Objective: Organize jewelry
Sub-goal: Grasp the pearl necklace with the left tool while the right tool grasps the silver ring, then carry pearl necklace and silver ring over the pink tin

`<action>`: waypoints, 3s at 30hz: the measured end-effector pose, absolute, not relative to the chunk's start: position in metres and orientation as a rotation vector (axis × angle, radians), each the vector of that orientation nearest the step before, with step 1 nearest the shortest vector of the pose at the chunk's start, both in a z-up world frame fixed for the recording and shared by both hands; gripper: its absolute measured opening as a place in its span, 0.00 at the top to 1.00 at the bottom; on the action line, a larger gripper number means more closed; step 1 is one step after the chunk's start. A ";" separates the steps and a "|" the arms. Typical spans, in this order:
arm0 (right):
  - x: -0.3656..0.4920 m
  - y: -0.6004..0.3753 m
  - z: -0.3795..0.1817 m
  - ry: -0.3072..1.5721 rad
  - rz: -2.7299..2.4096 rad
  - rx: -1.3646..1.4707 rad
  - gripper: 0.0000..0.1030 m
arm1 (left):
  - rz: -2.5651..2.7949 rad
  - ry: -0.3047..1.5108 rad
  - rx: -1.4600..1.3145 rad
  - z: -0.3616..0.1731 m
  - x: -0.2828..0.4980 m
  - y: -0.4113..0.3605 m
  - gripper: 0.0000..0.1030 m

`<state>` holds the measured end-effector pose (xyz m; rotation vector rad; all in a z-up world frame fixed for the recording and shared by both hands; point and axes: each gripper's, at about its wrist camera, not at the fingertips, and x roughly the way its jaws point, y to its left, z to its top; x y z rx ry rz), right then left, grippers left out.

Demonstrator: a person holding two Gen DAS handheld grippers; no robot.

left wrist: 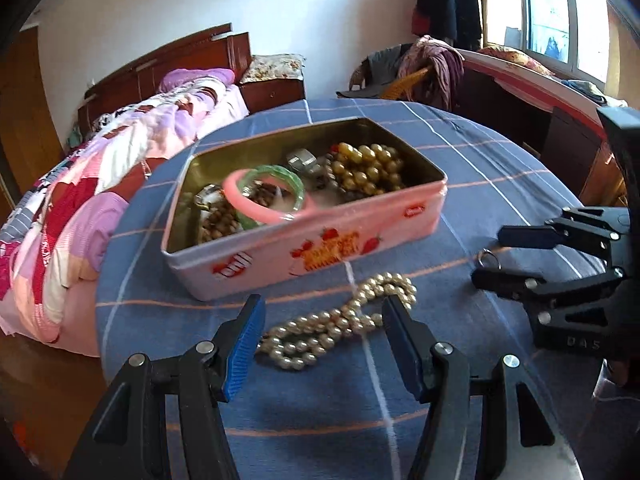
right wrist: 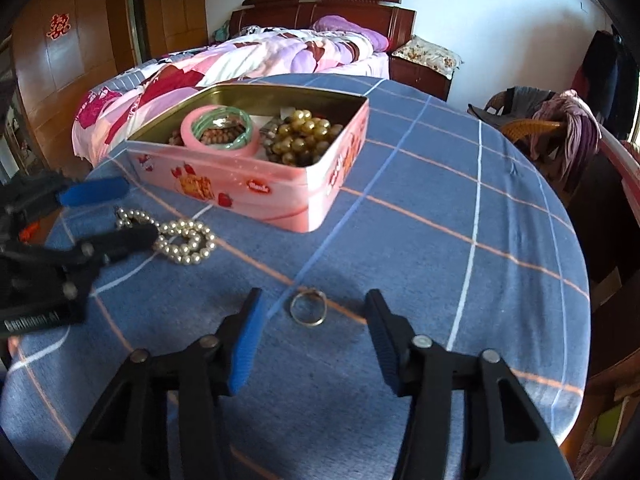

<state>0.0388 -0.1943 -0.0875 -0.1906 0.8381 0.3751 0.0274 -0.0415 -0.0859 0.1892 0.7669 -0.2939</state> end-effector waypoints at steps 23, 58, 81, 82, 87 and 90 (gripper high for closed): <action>0.030 -0.189 -0.086 0.812 0.399 -0.180 0.79 | -0.374 0.808 0.198 -0.091 0.024 -0.048 0.88; 0.028 -0.175 -0.039 0.682 0.430 -0.190 0.79 | -0.323 0.591 0.091 -0.001 0.016 -0.009 0.89; 0.073 -0.136 0.000 0.600 0.448 -0.273 0.79 | -0.252 0.558 0.168 0.015 0.080 0.003 0.89; 0.075 -0.136 0.000 0.601 0.448 -0.273 0.79 | -0.251 0.559 0.171 0.016 0.083 0.003 0.89; 0.082 -0.135 0.000 0.605 0.441 -0.276 0.79 | -0.247 0.563 0.184 0.014 0.090 0.000 0.89; 0.089 -0.134 0.001 0.608 0.434 -0.278 0.79 | -0.247 0.566 0.191 0.014 0.094 0.000 0.89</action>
